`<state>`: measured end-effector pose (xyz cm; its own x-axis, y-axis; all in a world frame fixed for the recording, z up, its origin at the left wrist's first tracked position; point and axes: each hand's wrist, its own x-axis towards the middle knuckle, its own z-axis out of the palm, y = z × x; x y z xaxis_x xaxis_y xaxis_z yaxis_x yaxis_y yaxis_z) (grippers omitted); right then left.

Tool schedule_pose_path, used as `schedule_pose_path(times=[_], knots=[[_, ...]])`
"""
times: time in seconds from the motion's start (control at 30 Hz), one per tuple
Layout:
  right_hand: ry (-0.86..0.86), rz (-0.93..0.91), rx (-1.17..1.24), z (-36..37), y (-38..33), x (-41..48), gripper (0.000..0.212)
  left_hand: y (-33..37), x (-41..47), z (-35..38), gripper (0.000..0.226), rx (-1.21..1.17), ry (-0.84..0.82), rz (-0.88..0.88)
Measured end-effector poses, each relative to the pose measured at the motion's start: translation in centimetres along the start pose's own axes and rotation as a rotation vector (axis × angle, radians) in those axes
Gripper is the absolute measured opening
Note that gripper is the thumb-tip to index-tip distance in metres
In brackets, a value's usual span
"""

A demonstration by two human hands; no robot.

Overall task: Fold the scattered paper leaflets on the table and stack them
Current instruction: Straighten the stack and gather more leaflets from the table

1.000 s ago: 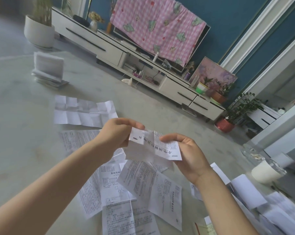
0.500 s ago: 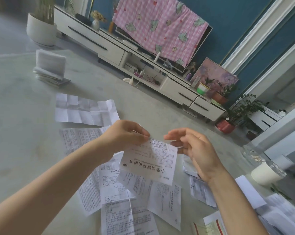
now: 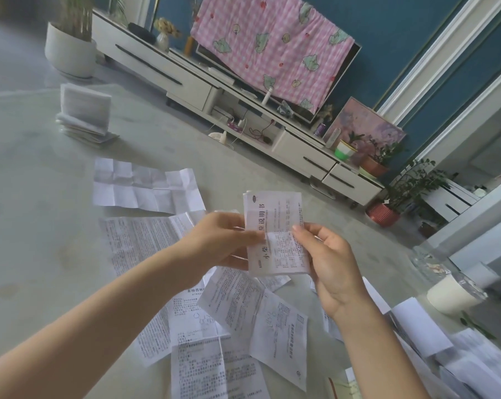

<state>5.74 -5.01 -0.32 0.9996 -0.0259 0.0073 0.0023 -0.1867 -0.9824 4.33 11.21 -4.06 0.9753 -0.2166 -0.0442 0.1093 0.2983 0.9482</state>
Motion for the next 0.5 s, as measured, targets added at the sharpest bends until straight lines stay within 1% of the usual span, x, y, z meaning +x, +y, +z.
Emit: schedule_pose_path(times=[0.03,0.1,0.17,0.23,0.3,0.37,0.43,0.5], knots=[[-0.022,0.004,-0.004,0.1,0.1,-0.1,0.005,-0.2,0.0,0.2,0.013,0.017,0.055,0.012],[-0.083,0.007,-0.015,0.0,0.2,-0.3,0.008,-0.3,0.0,0.3,0.017,0.018,0.135,0.023],[-0.144,0.011,-0.037,-0.2,0.2,-0.5,0.019,-0.2,0.0,0.0,0.024,0.017,0.174,0.024],[-0.165,-0.005,-0.071,-0.3,0.3,-0.5,0.033,-0.2,0.0,0.0,0.033,0.023,0.181,0.018],[-0.146,-0.025,-0.093,-0.4,0.4,-0.5,0.046,0.0,0.0,0.2,0.035,-0.046,0.192,-0.001],[-0.113,-0.059,-0.117,-0.5,0.7,-0.5,0.053,0.3,0.0,0.4,0.026,-0.185,0.21,-0.053],[-0.087,-0.109,-0.15,-0.7,0.9,-0.6,0.057,0.3,0.1,0.4,0.016,-0.255,0.169,-0.101],[-0.065,-0.159,-0.178,-0.7,1.2,-0.7,0.058,-0.1,0.1,0.3,0.019,-0.159,0.074,-0.136]])
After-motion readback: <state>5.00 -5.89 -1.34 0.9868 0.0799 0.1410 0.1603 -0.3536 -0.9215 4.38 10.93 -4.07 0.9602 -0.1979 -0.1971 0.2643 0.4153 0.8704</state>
